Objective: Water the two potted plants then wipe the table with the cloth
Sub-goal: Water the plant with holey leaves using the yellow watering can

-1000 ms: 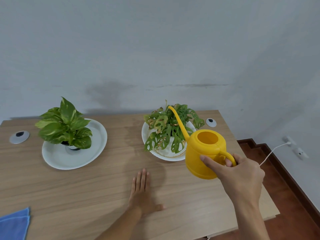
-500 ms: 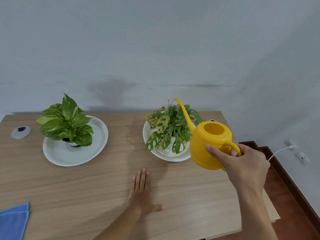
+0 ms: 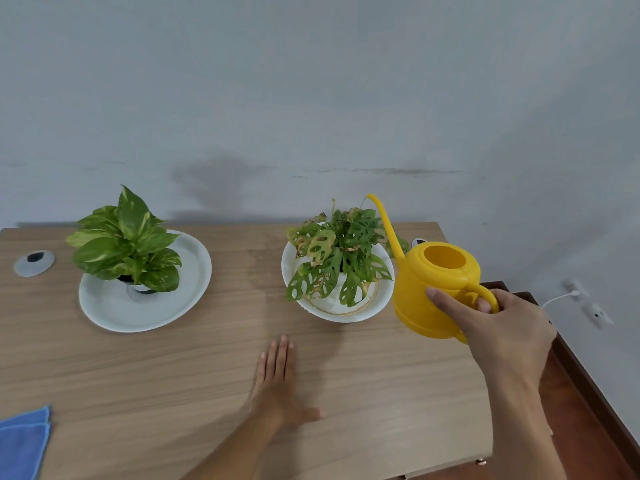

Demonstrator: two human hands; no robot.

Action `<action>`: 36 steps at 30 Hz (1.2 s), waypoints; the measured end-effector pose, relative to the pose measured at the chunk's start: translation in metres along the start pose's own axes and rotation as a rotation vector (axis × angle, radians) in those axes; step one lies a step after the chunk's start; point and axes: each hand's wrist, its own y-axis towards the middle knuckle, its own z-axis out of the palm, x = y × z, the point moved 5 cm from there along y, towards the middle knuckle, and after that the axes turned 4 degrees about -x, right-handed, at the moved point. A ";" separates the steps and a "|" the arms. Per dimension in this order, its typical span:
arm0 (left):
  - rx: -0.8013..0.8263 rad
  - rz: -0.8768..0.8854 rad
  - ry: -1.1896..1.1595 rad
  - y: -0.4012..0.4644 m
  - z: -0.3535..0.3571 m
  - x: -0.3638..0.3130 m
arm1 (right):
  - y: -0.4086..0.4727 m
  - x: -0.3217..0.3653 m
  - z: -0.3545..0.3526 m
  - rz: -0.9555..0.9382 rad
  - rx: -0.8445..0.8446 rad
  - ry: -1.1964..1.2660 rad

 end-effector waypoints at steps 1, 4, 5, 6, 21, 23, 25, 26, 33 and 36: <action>0.024 -0.025 0.015 -0.001 0.000 0.001 | 0.000 -0.002 -0.001 0.005 -0.002 0.004; 0.052 -0.042 0.009 -0.003 -0.003 -0.003 | -0.001 -0.008 -0.005 0.029 -0.005 0.021; 0.043 -0.041 0.008 -0.004 -0.003 -0.003 | -0.002 -0.011 -0.007 0.040 -0.009 0.026; 0.041 -0.042 0.016 -0.004 -0.005 -0.004 | -0.002 -0.013 -0.009 0.048 -0.015 0.030; 0.086 -0.029 0.043 -0.010 -0.010 -0.006 | -0.006 -0.034 -0.027 0.067 -0.041 -0.020; 0.094 -0.030 0.051 -0.011 -0.011 -0.007 | -0.007 -0.036 -0.029 0.079 -0.052 -0.033; 0.096 -0.033 0.058 -0.011 -0.012 -0.007 | -0.007 -0.039 -0.031 0.093 -0.061 -0.039; 0.098 -0.032 0.056 -0.011 -0.013 -0.007 | -0.007 -0.040 -0.031 0.099 -0.062 -0.041; 0.094 -0.025 0.056 -0.011 -0.012 -0.007 | -0.011 -0.047 -0.036 0.121 -0.071 -0.039; 0.097 -0.022 0.056 -0.011 -0.012 -0.007 | -0.012 -0.048 -0.038 0.132 -0.074 -0.025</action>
